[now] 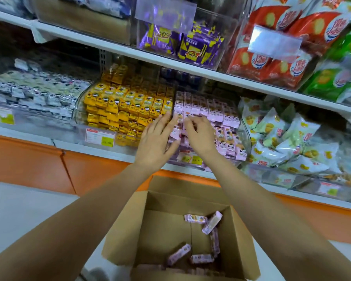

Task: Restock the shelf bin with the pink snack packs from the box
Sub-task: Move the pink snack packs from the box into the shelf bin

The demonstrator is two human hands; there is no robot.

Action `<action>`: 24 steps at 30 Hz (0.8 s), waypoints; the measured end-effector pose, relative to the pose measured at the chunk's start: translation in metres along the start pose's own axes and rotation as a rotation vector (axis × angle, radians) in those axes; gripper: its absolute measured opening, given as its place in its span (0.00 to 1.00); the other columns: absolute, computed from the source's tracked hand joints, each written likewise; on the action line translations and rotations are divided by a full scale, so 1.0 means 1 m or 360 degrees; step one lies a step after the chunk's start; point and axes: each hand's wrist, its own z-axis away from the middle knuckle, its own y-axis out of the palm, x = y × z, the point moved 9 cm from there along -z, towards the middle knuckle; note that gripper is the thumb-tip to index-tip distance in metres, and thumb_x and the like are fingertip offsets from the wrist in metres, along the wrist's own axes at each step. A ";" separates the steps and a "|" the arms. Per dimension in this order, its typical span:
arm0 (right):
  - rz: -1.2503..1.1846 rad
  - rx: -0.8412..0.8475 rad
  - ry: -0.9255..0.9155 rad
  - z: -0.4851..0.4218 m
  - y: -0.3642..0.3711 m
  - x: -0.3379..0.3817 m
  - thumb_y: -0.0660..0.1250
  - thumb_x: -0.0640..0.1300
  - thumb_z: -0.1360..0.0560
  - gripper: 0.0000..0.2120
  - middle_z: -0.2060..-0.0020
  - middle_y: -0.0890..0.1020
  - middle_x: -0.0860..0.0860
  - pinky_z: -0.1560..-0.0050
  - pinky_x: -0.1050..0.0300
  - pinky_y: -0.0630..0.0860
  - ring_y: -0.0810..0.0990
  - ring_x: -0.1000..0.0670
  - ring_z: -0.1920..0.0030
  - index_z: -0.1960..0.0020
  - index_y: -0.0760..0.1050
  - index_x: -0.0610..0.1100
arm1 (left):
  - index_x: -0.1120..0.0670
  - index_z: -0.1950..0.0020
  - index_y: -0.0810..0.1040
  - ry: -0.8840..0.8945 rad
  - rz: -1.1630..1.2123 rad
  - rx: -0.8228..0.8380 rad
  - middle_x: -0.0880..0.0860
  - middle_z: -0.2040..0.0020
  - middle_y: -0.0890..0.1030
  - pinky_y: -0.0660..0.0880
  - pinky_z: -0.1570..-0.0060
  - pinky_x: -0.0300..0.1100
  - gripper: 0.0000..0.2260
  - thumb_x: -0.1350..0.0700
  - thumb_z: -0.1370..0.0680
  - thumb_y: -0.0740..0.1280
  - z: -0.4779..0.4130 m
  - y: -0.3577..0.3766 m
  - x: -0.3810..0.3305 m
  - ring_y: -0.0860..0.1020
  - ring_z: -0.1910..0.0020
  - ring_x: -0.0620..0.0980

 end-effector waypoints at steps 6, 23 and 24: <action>0.0204 0.0562 -0.0075 0.014 0.016 -0.016 0.50 0.54 0.17 0.25 0.24 0.60 0.48 0.25 0.47 0.51 0.55 0.46 0.24 0.22 0.52 0.51 | 0.51 0.25 0.65 -0.0082 -0.0311 0.0030 0.53 0.24 0.65 0.58 0.29 0.56 0.21 0.51 0.18 0.57 -0.009 0.012 -0.002 0.58 0.24 0.57; 0.0022 0.0430 -0.0358 0.033 -0.003 -0.006 0.59 0.51 0.19 0.24 0.24 0.61 0.49 0.26 0.51 0.56 0.57 0.49 0.24 0.25 0.61 0.51 | 0.54 0.26 0.67 -0.0056 -0.0250 -0.0048 0.55 0.27 0.68 0.65 0.33 0.56 0.25 0.58 0.24 0.66 0.005 0.003 -0.023 0.64 0.27 0.58; 0.0040 0.0378 -0.0355 0.030 -0.004 -0.005 0.60 0.50 0.20 0.22 0.27 0.65 0.48 0.28 0.48 0.61 0.62 0.48 0.27 0.27 0.65 0.50 | 0.55 0.30 0.71 -0.0041 -0.0239 -0.0093 0.55 0.30 0.71 0.67 0.36 0.55 0.23 0.59 0.25 0.67 0.004 -0.002 -0.024 0.67 0.30 0.58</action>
